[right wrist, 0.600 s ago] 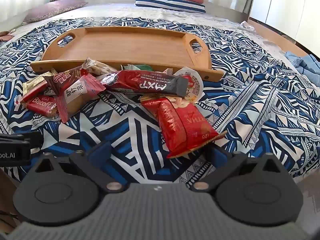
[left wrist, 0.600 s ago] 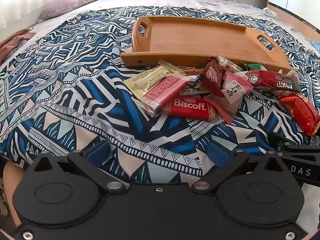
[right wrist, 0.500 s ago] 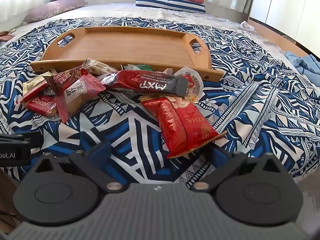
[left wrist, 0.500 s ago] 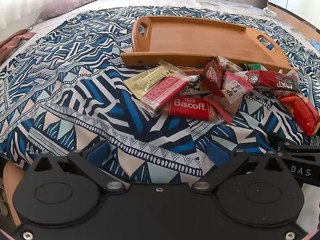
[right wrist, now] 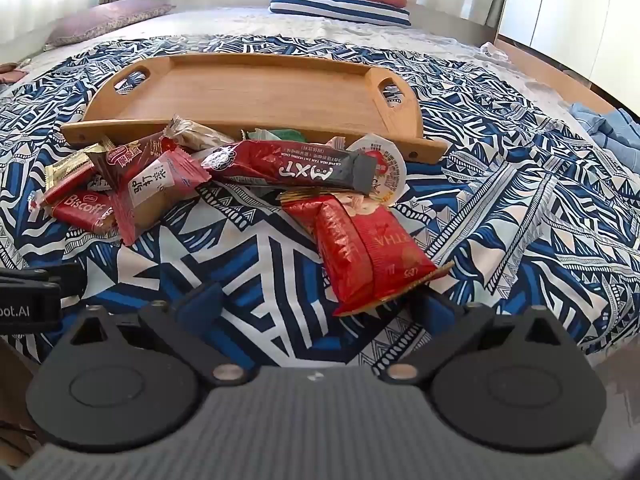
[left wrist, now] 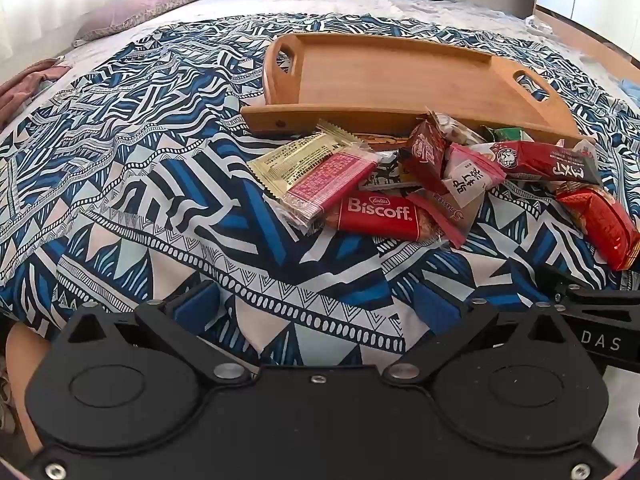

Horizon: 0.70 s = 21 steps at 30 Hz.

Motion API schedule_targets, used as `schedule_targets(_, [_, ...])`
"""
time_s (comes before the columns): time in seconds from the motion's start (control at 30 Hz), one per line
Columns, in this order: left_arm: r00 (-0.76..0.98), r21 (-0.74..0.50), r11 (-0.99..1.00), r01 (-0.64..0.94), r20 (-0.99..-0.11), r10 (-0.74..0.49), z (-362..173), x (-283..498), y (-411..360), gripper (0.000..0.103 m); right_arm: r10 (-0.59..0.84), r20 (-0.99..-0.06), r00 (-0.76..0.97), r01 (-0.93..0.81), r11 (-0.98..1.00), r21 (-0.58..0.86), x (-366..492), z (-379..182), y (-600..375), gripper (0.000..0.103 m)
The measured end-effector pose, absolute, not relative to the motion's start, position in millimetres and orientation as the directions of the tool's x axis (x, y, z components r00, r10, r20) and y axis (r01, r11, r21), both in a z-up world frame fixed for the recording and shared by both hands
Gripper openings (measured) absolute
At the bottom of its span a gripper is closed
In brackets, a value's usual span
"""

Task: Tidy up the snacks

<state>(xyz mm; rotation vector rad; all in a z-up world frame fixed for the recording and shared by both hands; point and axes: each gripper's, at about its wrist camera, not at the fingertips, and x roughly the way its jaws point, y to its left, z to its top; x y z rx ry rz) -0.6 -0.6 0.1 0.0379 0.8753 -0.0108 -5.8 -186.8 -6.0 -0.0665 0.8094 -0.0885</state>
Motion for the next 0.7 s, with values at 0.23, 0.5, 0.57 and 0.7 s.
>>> schedule_targets(0.23, [0.642,0.028,0.999,0.025,-0.767,0.006,1.8,-4.2,-1.1,0.103,-0.105,-0.720,0.686,0.054,0.994,-0.093,-5.4,-6.2,-186.9,0.103])
schedule_targets(0.5, [0.642,0.027,0.999,0.025,-0.767,0.005,1.6,-4.1,-0.9,0.103,-0.105,-0.720,0.686,0.054,0.994,-0.094,-5.3,-6.3,-187.0,0.103])
schedule_targets(0.57, [0.642,0.028,0.999,0.025,-0.766,0.005,1.7,-4.2,-0.9,0.103,-0.105,-0.720,0.686,0.054,0.994,-0.094,-5.4,-6.3,-187.0,0.103])
schedule_targets(0.7, [0.643,0.028,0.999,0.025,-0.766,0.005,1.6,-4.2,-0.9,0.103,-0.105,-0.720,0.686,0.053,0.994,-0.094,-5.5,-6.3,-186.9,0.103])
